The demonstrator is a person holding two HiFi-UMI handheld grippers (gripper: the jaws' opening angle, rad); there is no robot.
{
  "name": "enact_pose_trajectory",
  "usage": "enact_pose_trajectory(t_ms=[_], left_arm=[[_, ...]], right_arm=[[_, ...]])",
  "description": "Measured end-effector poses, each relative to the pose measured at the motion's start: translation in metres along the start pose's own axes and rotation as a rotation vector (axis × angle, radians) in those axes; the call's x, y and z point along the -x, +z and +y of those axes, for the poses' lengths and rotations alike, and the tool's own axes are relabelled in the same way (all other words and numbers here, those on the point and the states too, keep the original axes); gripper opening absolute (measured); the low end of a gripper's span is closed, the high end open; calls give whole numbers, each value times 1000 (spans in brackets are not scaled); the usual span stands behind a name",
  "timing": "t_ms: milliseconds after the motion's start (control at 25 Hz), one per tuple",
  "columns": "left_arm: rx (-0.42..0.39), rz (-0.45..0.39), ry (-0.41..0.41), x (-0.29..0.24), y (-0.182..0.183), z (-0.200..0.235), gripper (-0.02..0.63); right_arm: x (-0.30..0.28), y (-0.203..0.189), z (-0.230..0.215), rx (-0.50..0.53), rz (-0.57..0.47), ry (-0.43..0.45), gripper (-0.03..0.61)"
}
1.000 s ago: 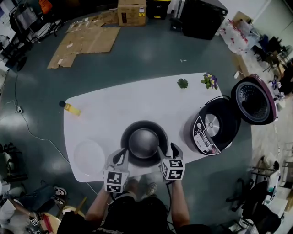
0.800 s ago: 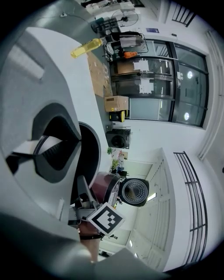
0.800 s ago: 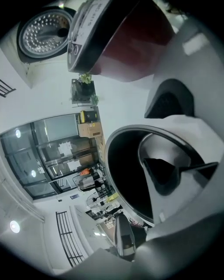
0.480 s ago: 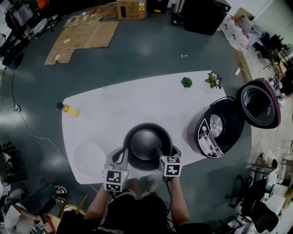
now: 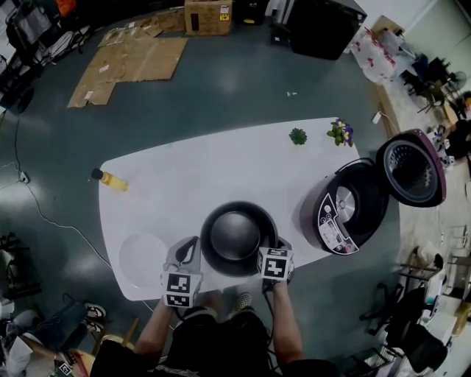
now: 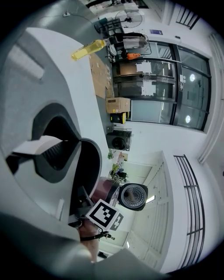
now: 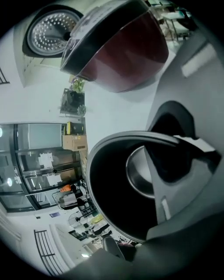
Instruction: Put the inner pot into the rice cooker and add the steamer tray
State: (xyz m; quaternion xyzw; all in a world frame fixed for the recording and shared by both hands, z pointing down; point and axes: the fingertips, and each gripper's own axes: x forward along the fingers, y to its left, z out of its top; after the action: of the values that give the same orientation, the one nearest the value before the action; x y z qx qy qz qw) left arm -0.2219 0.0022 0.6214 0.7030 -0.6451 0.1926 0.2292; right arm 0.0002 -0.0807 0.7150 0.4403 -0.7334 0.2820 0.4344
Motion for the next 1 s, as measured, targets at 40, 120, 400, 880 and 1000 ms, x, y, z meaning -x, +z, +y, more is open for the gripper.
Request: enact_pose_trajectory(t_ms=[40,120,400,880,1000], left_arm=[[1,-1,2,1,0,1,11],[0,-2,5,2,-1,2,11],[-5,-26,11,11,7,2,11],[-82,-121,-47,9,54,-20,11],[-102,-162,-73,8,73,-32,11]], right_arm=[[-1,0,-1,-12,-6,3,17],[-2,0,-2,-34,-18,5,15],[20,8,-15,-58,-71,-32,14],[117,38,-54,-153,-242,-40,14],[141,42,-70,-183,-283,-60,14]])
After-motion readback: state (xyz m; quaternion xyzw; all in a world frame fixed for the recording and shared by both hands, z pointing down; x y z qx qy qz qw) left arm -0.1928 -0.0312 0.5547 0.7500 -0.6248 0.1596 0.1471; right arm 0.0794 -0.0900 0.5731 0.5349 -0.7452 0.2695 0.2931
